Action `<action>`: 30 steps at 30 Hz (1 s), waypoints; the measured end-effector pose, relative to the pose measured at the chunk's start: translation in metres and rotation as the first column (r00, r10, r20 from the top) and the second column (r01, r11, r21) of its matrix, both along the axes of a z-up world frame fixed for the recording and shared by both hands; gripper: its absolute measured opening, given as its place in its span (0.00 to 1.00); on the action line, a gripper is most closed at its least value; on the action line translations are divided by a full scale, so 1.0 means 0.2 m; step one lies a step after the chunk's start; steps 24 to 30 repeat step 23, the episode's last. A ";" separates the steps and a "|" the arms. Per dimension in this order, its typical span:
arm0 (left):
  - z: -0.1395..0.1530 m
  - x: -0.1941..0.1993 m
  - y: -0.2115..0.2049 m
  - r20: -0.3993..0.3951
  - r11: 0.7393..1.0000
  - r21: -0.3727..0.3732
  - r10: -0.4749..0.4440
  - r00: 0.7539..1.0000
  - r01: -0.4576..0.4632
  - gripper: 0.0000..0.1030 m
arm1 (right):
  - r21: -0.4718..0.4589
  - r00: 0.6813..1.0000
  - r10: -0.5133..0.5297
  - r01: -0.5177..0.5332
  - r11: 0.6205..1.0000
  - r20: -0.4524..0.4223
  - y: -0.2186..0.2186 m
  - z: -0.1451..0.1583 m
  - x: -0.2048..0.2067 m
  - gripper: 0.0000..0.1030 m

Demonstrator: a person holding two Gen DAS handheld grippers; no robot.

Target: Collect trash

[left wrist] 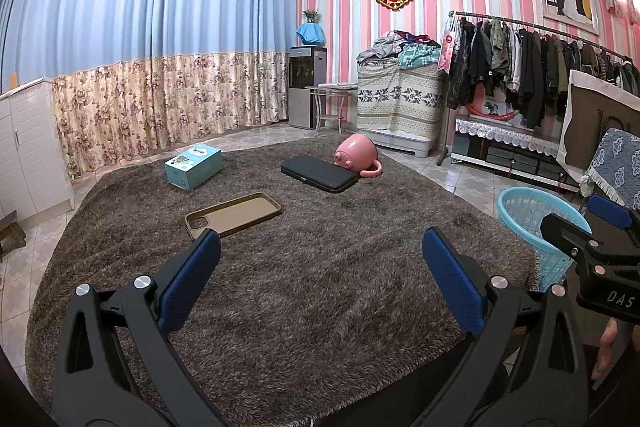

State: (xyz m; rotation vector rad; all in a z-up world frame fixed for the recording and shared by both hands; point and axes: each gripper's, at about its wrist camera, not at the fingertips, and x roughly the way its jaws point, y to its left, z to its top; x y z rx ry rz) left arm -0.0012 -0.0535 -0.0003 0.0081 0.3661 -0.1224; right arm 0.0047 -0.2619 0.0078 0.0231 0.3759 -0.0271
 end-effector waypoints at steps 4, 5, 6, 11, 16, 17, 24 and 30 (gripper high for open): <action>0.00 0.00 0.00 0.001 1.000 0.001 0.000 1.000 0.000 0.95 | 0.000 1.000 0.000 0.000 1.000 0.000 0.00 0.00 0.00 0.96; 0.00 0.00 0.00 0.001 1.000 0.001 0.000 1.000 0.000 0.95 | 0.000 1.000 0.000 0.000 1.000 0.001 0.00 0.00 0.00 0.96; 0.00 0.00 0.00 0.001 1.000 0.001 0.000 1.000 0.000 0.95 | 0.000 1.000 0.000 0.000 1.000 0.001 0.00 0.00 0.00 0.96; 0.00 0.00 0.00 0.001 1.000 0.002 0.000 1.000 0.000 0.95 | 0.000 1.000 0.000 0.000 1.000 0.000 0.00 0.00 0.00 0.96; 0.00 0.00 0.00 0.001 1.000 0.001 0.000 1.000 0.000 0.95 | 0.001 1.000 -0.001 0.001 1.000 0.002 0.00 0.00 0.00 0.96; 0.00 0.00 0.00 0.000 1.000 0.000 -0.001 1.000 0.001 0.95 | 0.001 1.000 0.000 0.000 1.000 0.001 0.00 0.00 0.00 0.96; 0.00 0.00 0.00 -0.001 1.000 0.000 0.003 1.000 -0.003 0.95 | 0.000 1.000 0.000 0.000 1.000 0.001 -0.01 0.00 0.00 0.96; 0.00 0.00 0.00 -0.001 1.000 0.000 0.003 1.000 -0.003 0.95 | 0.000 1.000 0.000 0.000 1.000 0.001 -0.01 0.00 0.00 0.96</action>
